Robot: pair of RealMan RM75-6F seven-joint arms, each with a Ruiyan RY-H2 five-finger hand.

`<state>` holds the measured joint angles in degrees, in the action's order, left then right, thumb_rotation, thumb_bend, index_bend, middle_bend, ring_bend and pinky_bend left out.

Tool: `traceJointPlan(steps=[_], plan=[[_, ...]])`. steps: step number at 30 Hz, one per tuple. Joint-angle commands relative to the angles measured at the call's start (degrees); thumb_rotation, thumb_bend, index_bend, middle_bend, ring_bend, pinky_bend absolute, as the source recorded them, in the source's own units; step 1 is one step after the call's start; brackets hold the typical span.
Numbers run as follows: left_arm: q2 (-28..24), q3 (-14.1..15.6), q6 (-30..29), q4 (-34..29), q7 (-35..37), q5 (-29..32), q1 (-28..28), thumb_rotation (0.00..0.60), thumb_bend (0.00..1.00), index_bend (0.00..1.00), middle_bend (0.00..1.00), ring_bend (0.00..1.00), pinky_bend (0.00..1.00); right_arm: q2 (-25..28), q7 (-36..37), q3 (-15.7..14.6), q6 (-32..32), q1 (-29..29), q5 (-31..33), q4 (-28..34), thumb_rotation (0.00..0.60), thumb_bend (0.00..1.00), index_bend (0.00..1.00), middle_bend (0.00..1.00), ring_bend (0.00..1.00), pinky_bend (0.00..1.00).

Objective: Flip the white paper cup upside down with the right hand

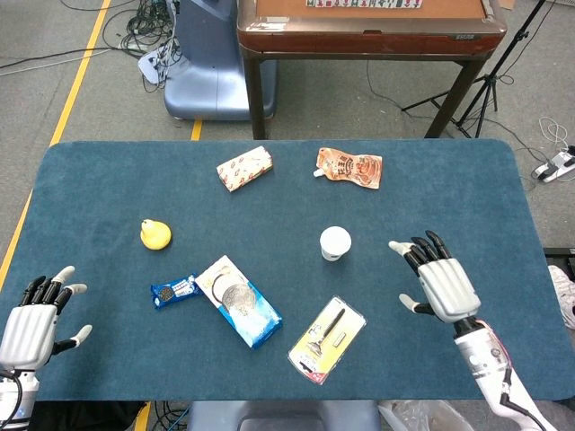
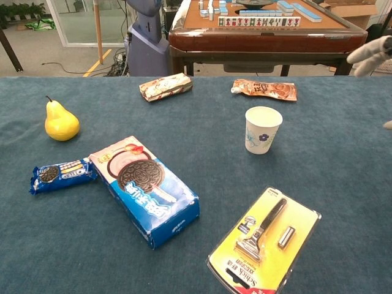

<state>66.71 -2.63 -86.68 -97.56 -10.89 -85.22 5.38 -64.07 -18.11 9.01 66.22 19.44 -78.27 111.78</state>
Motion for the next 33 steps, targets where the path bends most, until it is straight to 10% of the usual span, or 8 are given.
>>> traceJointPlan(steps=[1,33], plan=[[-0.14,0.09,-0.22,0.05,0.08,0.10,-0.28,0.600,0.15,0.32,0.13,0.16,0.08,-2.48,-2.74,2.79,-4.32,4.57,4.85,-1.53,0.600,0.11,0.18,0.19,0.10,0.05],[-0.31,0.38,-0.21,0.30,0.09,0.67,-1.28,0.600,0.15,0.32,0.13,0.16,0.08,-22.40,-8.22,4.89,-20.04,28.01,30.62,-28.85,0.600,0.11,0.18,0.16,0.08,0.05]])
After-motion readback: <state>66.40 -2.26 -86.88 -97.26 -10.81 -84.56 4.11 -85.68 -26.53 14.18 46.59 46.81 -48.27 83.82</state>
